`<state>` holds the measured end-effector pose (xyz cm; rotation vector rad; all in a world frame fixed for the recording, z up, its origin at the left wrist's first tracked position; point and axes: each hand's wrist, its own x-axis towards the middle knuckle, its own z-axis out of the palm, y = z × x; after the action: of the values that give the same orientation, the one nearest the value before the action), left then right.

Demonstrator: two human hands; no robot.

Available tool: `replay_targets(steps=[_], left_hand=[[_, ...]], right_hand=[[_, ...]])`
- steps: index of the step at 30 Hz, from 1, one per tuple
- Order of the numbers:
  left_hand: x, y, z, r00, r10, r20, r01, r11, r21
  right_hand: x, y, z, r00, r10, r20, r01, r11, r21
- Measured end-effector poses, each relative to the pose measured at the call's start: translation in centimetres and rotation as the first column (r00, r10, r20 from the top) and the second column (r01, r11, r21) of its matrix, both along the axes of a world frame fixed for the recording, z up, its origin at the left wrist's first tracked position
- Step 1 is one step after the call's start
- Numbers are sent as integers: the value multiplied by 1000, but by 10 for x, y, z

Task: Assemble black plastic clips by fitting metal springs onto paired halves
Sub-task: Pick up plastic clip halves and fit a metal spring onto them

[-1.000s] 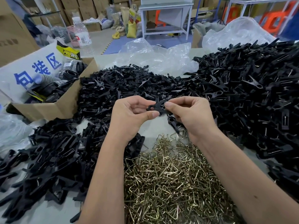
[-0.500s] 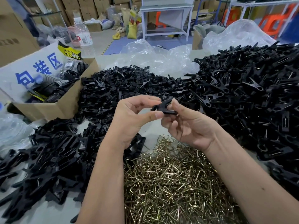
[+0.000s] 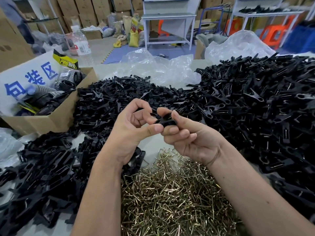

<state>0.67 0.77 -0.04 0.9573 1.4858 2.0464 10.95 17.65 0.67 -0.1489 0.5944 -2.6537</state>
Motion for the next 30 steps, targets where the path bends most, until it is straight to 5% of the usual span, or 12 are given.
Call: replay_targets(steps=[4,10,14,16,19,21,25,27,30], left_hand=[[1,0,0,999,8,-35,-9,1000,-9],[2,1,1,998,35,-45,-36,999,-19],[3,6,2,988,122,-90,-133,982,-130],[2,7,1,960,187,-207,-240,932,-273],[-3,4,-5,846,218,-486,-459,762,-457],[-3,3,-7,824,154,-545,-473,717,-512],[4,14,-5,795,-129,-592,-444,542,-714],[7,17,-6,785,-149,-601,-449,531,-719],[6,15,-7,822,-68,-565,-431,575,-696]], right_hand=[[-1,-2,6,998,32,52,-27,994,-102],[0,0,1,1000,-13,7,13,1000,-26],[3,15,8,980,-167,-112,196,919,342],[6,30,20,912,-347,-221,407,687,602],[11,53,30,572,-654,-495,664,14,748],[13,66,26,406,-656,-637,585,-349,732],[6,56,17,502,-423,-755,413,-650,638],[1,35,12,616,-138,-775,433,-763,480],[-12,11,1,803,196,-563,451,-818,358]])
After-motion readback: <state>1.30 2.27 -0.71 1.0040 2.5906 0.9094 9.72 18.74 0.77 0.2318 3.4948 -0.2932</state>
